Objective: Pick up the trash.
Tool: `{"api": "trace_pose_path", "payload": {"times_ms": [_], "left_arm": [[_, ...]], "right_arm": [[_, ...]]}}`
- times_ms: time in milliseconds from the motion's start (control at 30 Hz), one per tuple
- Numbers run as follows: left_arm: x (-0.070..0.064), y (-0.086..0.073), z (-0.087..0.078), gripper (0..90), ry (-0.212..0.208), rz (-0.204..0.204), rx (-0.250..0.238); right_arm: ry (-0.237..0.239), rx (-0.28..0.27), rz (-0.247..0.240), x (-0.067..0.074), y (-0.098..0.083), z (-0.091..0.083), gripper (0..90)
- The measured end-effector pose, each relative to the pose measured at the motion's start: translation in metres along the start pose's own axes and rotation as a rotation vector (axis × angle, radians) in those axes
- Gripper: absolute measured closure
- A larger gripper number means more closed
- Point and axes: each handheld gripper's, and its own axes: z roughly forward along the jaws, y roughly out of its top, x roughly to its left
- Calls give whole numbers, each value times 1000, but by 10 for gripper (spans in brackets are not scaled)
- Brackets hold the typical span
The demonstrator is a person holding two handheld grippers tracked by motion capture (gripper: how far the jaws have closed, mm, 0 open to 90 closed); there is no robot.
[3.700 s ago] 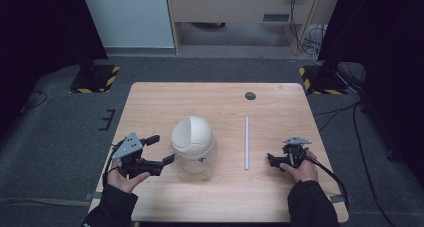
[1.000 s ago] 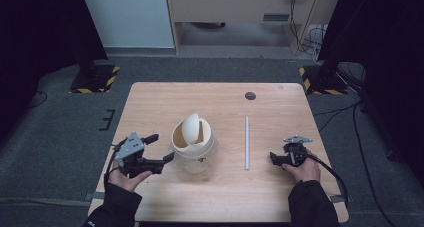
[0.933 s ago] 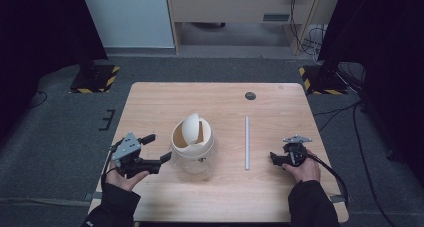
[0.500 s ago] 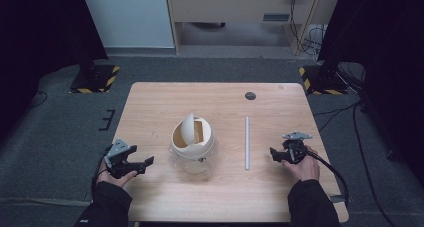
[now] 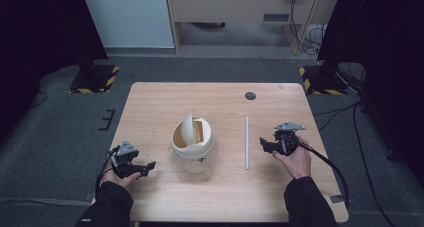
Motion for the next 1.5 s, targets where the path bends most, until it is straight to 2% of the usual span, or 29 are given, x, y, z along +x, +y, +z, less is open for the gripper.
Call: {"api": "trace_pose_path", "payload": {"times_ms": [167,300,367,433,467,500,700,967,1067,1500], "left_arm": [[0,0,1,135,0,3,5],[0,0,1,135,-3,5,8],[-1,0,2,135,-4,7,9],[-1,1,1,135,-5,7,8],[-1,1,1,135,-5,7,8],[-1,1,1,135,-4,7,5],[-1,1,2,134,-7,7,8],[-1,1,2,134,-7,6,8],[-2,1,2,134,-6,7,9],[-2,0,2,134,-7,7,9]], "right_arm": [[15,32,-17,13,2,10,349],[33,28,-1,24,5,17,384],[27,39,-13,31,5,22,411],[24,73,-31,38,4,27,430],[24,73,-31,38,4,27,430],[27,108,-47,45,2,31,455],[46,151,-73,55,-3,39,479],[56,203,-83,57,-9,46,496],[59,201,-81,57,-10,46,509],[72,229,-75,49,-10,41,747]]}}
